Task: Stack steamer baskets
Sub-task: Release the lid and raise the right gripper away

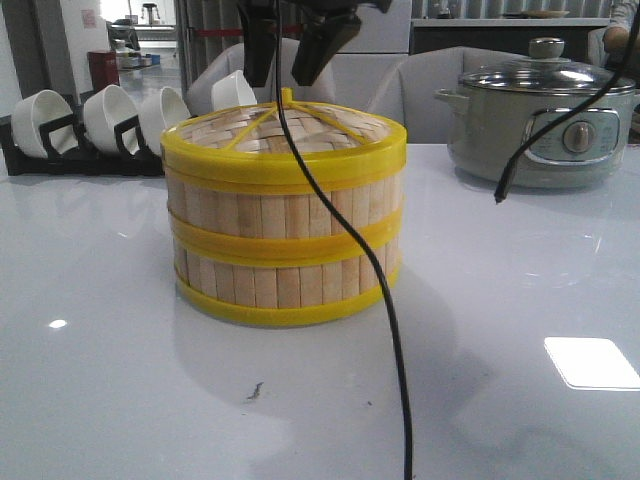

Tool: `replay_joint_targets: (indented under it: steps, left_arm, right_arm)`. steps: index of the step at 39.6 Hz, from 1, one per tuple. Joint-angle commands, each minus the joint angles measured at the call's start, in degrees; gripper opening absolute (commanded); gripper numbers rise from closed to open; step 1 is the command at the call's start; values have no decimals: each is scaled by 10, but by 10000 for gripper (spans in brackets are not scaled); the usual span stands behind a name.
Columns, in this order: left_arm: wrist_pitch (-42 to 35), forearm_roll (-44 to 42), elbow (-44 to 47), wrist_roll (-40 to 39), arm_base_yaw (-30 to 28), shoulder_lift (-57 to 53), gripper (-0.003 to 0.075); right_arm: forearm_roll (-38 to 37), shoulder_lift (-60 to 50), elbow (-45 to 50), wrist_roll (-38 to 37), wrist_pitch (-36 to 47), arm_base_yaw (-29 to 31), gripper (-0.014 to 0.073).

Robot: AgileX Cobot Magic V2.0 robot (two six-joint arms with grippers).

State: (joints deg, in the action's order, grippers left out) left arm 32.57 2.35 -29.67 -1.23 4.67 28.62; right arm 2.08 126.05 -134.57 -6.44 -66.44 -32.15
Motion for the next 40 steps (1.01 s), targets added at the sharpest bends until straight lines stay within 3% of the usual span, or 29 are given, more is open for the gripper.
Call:
replay_joint_targets:
  steps: [1,9,14,21,33,40]
  left_arm:
    - [-48,2,-17,-4,1,1,85]
    - [-48,2,-17,-4,1,1,85]
    - [-48,2,-17,-4,1,1,85]
    - [-48,2,-17,-4,1,1,85]
    - [-48,2,-17,-4,1,1,85]
    - [-48,2,-17,-4,1,1,85]
  right_arm:
    - [-6,-55,-27,1,37,3,426]
    - [-67,-110,-12,1,85,21,426]
    - [-104,-179,46,1,137,40,425]
    - [-105,-306,209,1,249,93,425]
    - [-104,-566,566,1,473,219,425]
    - [-104,-701,723,1,543,291,423]
